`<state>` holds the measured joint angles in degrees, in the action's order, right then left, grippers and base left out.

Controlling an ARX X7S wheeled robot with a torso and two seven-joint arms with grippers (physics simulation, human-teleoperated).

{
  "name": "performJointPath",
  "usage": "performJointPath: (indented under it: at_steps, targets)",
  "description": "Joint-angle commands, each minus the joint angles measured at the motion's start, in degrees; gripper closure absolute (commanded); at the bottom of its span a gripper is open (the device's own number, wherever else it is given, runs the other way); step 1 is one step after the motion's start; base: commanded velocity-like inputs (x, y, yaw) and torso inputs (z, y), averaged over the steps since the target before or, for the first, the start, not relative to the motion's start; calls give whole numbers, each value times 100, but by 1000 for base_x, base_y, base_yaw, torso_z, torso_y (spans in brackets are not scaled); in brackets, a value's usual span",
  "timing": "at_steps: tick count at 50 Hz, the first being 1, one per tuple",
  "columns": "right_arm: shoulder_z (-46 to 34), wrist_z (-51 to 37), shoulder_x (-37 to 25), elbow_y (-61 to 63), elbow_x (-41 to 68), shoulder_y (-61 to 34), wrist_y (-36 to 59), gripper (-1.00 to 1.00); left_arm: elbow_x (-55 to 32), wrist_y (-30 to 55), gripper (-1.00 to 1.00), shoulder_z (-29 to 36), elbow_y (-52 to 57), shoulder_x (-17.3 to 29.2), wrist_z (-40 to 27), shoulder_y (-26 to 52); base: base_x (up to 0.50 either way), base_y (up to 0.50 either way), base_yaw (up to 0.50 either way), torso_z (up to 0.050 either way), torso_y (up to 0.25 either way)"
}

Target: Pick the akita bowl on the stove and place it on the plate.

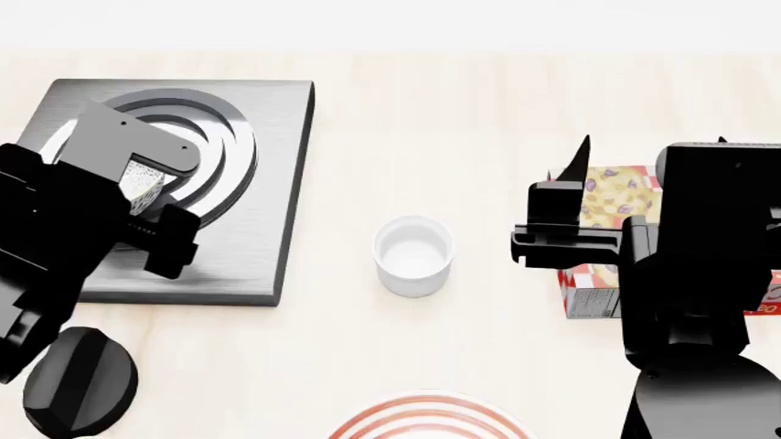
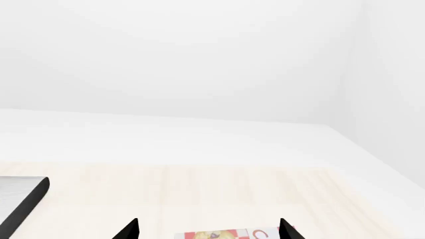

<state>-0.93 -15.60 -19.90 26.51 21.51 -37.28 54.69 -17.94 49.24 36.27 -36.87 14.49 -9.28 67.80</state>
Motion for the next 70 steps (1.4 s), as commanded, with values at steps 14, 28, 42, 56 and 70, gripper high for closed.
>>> performJointPath:
  at_steps: [14,28,42,56,70]
  targets:
    - [86,66,72,-20,-58,41,-55,-100,25,-21,-100,-91,2,-30,155,-21,0,0,0,0,0]
    - [89,28,61,15,-21,24,-10,-100,6,-6,100,-100,26,-24,122,-35,0,0,0,0,0]
    - [80,8,43,16,0,10,-17,-100,-45,-14,100,-94,105,-25,190,-6,0,0,0,0,0]
    - [64,-4,25,-25,9,14,-55,-100,-35,-115,100,-153,183,-17,93,74,0,0,0,0,0]
    - [58,-45,15,-25,22,0,-45,-100,57,298,100,482,1691,285,646,658,0,0,0,0,0]
